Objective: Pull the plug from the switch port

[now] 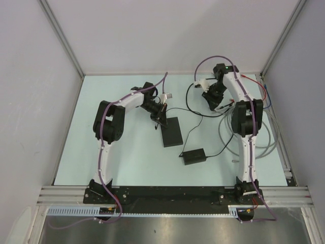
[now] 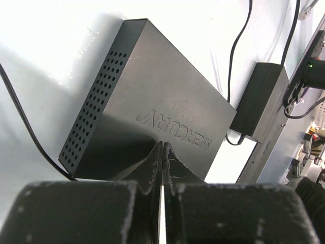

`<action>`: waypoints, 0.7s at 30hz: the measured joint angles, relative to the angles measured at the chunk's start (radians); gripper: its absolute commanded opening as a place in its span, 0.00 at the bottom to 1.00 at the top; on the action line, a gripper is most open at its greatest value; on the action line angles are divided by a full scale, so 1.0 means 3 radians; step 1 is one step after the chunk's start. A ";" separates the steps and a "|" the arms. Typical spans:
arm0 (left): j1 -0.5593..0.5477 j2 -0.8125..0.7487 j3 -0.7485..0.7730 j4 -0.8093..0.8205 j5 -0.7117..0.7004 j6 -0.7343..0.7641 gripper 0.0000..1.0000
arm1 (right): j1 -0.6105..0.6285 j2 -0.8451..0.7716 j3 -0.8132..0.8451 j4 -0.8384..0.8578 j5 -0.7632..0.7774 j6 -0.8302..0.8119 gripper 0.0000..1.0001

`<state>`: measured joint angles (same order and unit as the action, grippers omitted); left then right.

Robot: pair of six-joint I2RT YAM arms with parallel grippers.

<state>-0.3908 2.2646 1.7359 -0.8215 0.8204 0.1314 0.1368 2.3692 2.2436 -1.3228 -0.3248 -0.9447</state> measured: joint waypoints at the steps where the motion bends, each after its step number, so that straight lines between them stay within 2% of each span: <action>1: 0.0000 0.0000 0.0000 0.0000 0.0001 0.0000 0.20 | 0.0069 0.0000 -0.0100 0.0010 -0.0036 0.0046 0.46; 2: 0.0001 0.0000 0.0000 0.0001 0.0004 0.0005 0.27 | 0.0149 -0.0004 -0.0209 0.0009 -0.0070 0.0090 0.53; 3: 0.0004 0.0000 0.0000 0.0004 0.0018 0.0003 0.39 | 0.0231 -0.0005 -0.0314 0.0004 -0.0095 0.0128 0.55; 4: 0.0011 0.0000 -0.0001 0.0000 0.0050 -0.0001 0.43 | 0.0306 -0.0006 -0.0406 -0.0006 -0.0120 0.0173 0.58; 5: 0.0019 -0.0011 -0.0004 0.0003 0.0094 -0.0008 0.48 | 0.0379 -0.0011 -0.0477 -0.0014 -0.0149 0.0212 0.59; 8: 0.0028 -0.0125 -0.0075 0.0075 0.0102 0.0018 0.72 | 0.0524 -0.0064 -0.0537 0.0029 -0.0289 0.0422 0.64; 9: 0.0032 -0.0183 -0.0102 0.0100 0.0071 0.0039 0.82 | 0.0534 -0.0111 -0.0537 0.0103 -0.0334 0.0547 0.65; 10: 0.0037 -0.0242 -0.0122 0.0118 0.0034 0.0064 0.88 | 0.0524 -0.0173 -0.0524 0.0184 -0.0361 0.0704 0.66; 11: 0.0042 -0.0298 -0.0128 0.0135 -0.0015 0.0086 0.99 | 0.0497 -0.0238 -0.0493 0.0263 -0.0371 0.0857 0.68; 12: 0.0050 -0.0354 -0.0128 0.0158 -0.0061 0.0102 1.00 | 0.0463 -0.0303 -0.0437 0.0352 -0.0359 0.1011 0.69; 13: 0.0057 -0.0404 -0.0127 0.0177 -0.0103 0.0118 1.00 | 0.0422 -0.0373 -0.0379 0.0468 -0.0329 0.1161 0.99; 17: 0.0099 -0.0610 0.0018 0.0184 -0.0278 0.0099 1.00 | 0.0291 -0.0685 -0.0278 0.1015 -0.0106 0.1659 1.00; 21: 0.0149 -0.0748 0.0443 0.0164 -0.0600 0.0083 1.00 | 0.0187 -0.0886 -0.0165 0.1588 0.0252 0.2235 1.00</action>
<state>-0.3462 2.0403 1.8687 -0.7723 0.6403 0.1562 0.1928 2.1033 2.1941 -0.8463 -0.2493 -0.2741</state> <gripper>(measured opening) 0.995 0.994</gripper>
